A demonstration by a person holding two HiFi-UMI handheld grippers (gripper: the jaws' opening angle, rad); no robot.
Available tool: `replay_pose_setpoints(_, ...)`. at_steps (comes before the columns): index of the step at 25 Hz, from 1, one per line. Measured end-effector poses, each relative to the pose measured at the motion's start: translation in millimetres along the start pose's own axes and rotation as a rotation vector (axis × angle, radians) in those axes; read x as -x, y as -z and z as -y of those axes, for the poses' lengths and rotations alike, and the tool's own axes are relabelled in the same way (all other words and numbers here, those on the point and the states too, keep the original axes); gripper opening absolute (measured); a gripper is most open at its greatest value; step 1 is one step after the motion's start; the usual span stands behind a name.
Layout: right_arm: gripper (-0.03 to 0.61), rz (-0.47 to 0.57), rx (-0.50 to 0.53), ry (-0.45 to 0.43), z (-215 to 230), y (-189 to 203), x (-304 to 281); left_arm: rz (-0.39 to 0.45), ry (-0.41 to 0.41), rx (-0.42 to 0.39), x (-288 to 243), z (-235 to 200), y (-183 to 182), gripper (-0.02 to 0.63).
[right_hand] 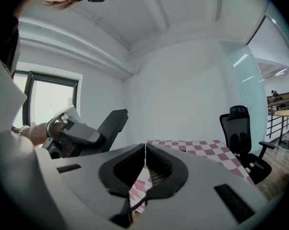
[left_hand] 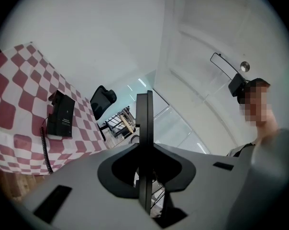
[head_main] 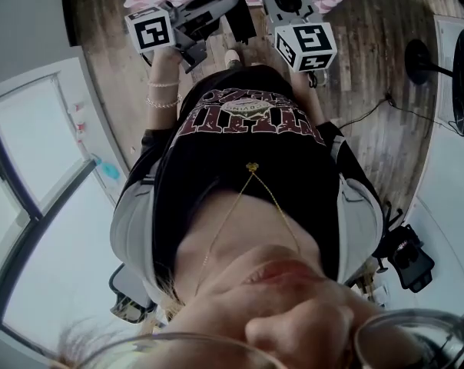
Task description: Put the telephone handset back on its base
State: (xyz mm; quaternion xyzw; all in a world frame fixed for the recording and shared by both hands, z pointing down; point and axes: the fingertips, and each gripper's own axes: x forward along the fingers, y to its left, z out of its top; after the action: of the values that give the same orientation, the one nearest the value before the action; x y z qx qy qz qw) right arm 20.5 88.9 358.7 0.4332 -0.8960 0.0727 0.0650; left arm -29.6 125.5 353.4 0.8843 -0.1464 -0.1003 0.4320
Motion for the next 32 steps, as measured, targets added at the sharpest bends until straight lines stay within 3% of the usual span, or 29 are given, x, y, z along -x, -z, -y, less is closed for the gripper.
replay_pose_setpoints(19, 0.023, -0.01, -0.002, 0.006, -4, 3, 3, 0.01, 0.015, 0.02, 2, 0, 4, 0.08)
replay_pose_setpoints(32, 0.023, -0.059, -0.036, -0.028, 69, -6, -93, 0.008, -0.024, 0.081, -39, -80, -75, 0.08)
